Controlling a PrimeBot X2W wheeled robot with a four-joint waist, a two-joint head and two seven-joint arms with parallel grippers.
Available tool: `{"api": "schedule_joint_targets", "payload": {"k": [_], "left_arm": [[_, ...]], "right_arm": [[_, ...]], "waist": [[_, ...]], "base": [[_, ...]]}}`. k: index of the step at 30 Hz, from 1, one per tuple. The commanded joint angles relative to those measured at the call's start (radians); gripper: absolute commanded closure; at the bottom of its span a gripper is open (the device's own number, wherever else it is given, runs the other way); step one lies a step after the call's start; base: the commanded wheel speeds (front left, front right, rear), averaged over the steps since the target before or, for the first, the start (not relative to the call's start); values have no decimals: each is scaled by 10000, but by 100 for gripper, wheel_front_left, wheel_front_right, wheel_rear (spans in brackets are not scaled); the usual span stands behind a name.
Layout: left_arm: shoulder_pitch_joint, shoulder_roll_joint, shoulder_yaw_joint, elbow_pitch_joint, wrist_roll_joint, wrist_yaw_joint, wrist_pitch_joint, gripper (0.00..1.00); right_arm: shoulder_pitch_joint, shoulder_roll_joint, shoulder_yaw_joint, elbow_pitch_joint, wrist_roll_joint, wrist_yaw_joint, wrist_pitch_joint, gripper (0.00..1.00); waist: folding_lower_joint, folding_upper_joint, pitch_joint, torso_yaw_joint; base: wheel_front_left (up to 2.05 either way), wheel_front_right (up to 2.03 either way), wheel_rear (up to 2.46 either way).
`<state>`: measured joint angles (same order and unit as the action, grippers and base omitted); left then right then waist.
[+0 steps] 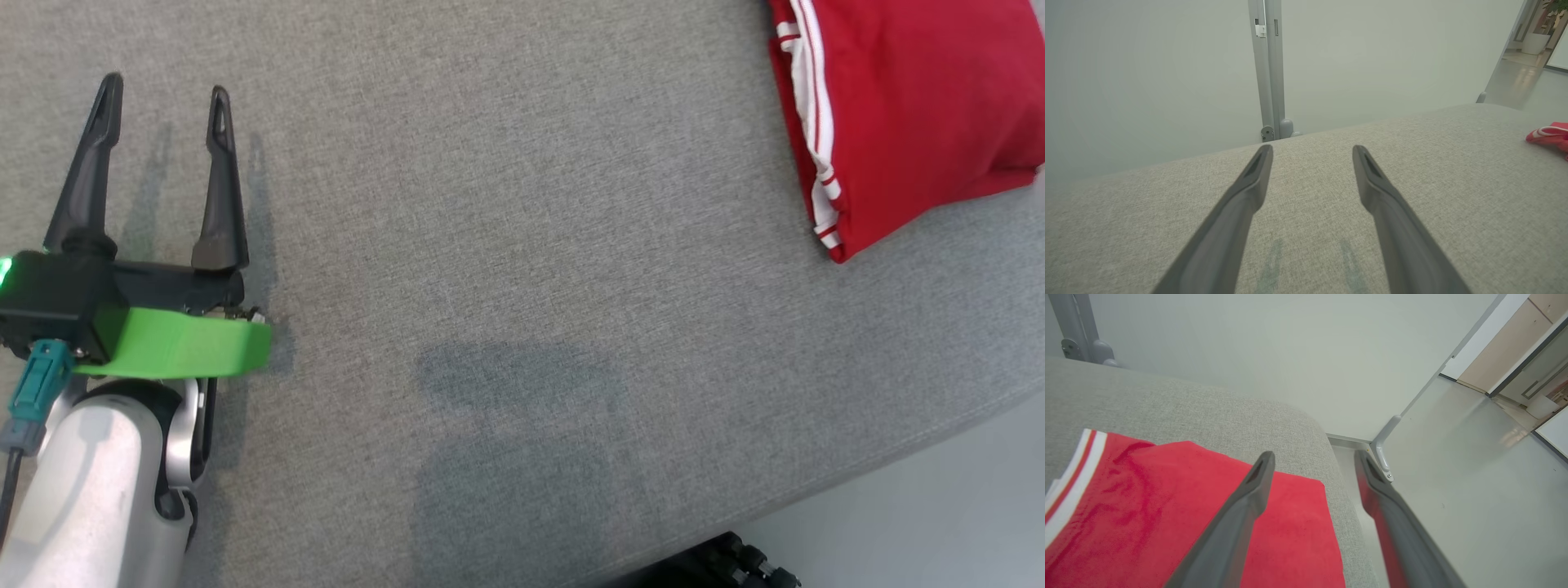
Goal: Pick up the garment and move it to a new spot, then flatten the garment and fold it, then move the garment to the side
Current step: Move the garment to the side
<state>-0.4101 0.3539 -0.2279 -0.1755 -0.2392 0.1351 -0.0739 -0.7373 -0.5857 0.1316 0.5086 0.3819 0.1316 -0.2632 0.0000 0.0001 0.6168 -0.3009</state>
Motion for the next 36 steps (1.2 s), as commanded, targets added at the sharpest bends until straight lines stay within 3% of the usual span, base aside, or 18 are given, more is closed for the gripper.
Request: {"api": "schedule_joint_targets", "payload": {"k": [1,8,14,24,36], "left_arm": [[159,-19,36,50,-33,80,-94,0],[866,-304,219,479,-468,292,-563,0],[1542,-642,452,983,-894,507,-1120,0],[2235,-1022,758,1588,-1373,464,-1695,0],[3058,-1183,910,2181,-1251,-7,-1899,0]], "right_arm": [[278,283,-155,-237,24,-18,-40,0],[1751,1772,-1167,-1972,-204,-18,-40,0],[3149,2881,-1295,-3351,-501,-18,-39,0],[4537,3385,-1189,-4020,-777,-18,-34,0],[5877,3743,-976,-3926,-966,-18,240,0]], "waist": [[0,-1,-439,-66],[0,-1,-1500,242],[0,-1,-2481,1066],[0,-1,-3448,2259],[0,-1,-4727,2571]], "base": [[0,0,0],[0,0,0],[0,0,0],[0,0,0],[0,0,0]]}}
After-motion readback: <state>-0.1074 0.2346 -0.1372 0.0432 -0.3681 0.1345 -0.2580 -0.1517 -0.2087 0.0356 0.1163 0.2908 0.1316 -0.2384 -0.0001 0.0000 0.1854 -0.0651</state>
